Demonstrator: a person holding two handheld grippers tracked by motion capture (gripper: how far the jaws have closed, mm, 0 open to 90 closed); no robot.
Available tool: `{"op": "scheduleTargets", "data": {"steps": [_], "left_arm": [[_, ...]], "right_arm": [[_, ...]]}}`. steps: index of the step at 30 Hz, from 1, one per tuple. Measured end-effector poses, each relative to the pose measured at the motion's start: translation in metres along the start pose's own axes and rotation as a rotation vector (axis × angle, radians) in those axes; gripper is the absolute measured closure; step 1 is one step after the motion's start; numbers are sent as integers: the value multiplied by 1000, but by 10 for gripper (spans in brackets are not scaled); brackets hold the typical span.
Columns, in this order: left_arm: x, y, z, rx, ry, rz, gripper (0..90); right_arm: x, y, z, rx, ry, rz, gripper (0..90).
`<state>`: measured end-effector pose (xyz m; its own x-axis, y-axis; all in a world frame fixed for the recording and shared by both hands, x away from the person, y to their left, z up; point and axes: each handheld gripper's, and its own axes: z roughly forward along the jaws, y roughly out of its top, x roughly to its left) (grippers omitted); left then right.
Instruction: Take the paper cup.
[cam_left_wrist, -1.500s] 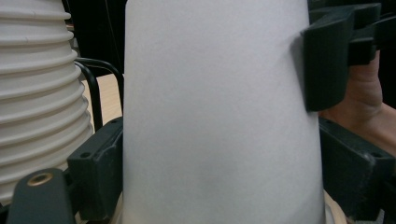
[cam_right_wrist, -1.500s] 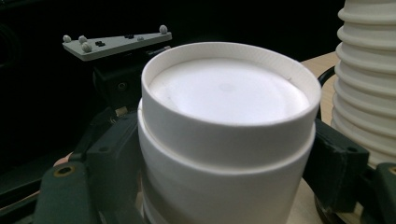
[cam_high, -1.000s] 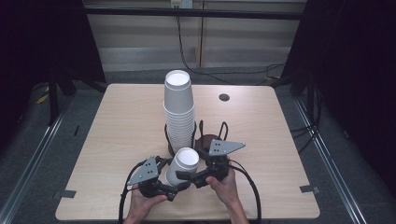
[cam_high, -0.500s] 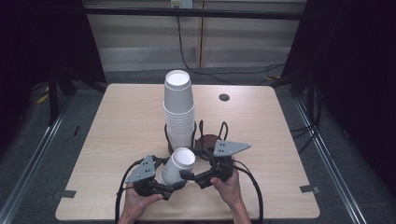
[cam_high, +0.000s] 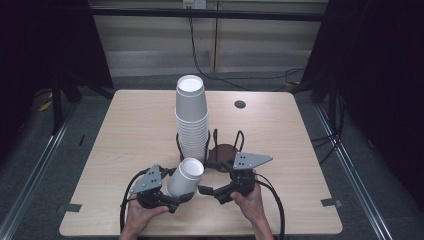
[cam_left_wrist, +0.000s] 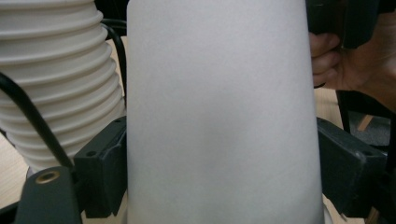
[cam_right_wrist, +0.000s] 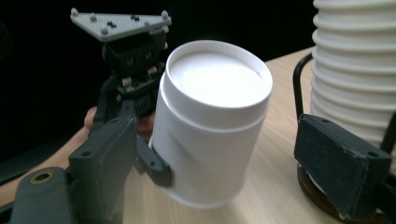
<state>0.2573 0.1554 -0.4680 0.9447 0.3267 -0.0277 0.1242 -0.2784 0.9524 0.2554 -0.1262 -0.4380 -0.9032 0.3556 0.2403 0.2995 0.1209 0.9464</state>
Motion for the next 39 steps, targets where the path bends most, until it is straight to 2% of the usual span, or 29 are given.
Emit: {"op": "scheduleTargets", "data": {"steps": [1, 3, 4, 6, 10, 13, 14, 17, 18, 19, 22, 23, 25, 27, 32, 34, 36, 39], "left_arm": [[1, 1, 0, 27, -4, 6, 160], [1, 2, 0, 41, -5, 12, 159], [3, 6, -1, 74, 1, 27, 159], [5, 8, -3, 76, 2, 23, 159], [5, 13, -4, 141, 3, 65, 159], [5, 15, -2, 162, -17, 65, 159], [6, 18, -1, 164, -18, 68, 159], [7, 21, 0, 176, -12, 71, 159], [8, 24, 1, 211, -8, 95, 159], [8, 25, 1, 223, -4, 99, 159], [8, 26, 2, 237, -16, 97, 160], [8, 27, 3, 253, -15, 107, 160], [8, 28, 4, 261, -2, 109, 160], [10, 30, 5, 302, 23, 108, 161], [13, 33, 6, 320, 10, 116, 163], [14, 35, 9, 369, 17, 132, 164], [15, 36, 9, 385, 10, 133, 163], [15, 38, 10, 412, 3, 139, 163]], "right_arm": [[-1, -1, -2, 19, -7, 2, 132], [-2, -3, -2, 33, -12, 9, 131], [-2, -4, -2, 38, -13, 7, 132], [-1, -5, -1, 47, -14, 4, 132], [-2, -4, 0, 74, -19, -8, 132], [-1, -2, -1, 93, -27, -15, 137], [-1, 0, -2, 118, -45, -17, 140], [-2, 2, -2, 135, -39, -21, 140], [-3, 2, -1, 141, -39, -21, 138], [-3, 3, -1, 145, -40, -24, 135], [-4, 4, 0, 161, -39, -28, 134], [-3, 6, 0, 182, -54, -41, 134], [-3, 7, 1, 204, -53, -52, 134], [-4, 8, 0, 216, -59, -49, 134], [-8, 10, -1, 268, -64, -48, 132], [-8, 11, 0, 296, -60, -56, 133], [-8, 13, 0, 312, -51, -54, 133], [-11, 15, 1, 341, -61, -59, 134]]}}
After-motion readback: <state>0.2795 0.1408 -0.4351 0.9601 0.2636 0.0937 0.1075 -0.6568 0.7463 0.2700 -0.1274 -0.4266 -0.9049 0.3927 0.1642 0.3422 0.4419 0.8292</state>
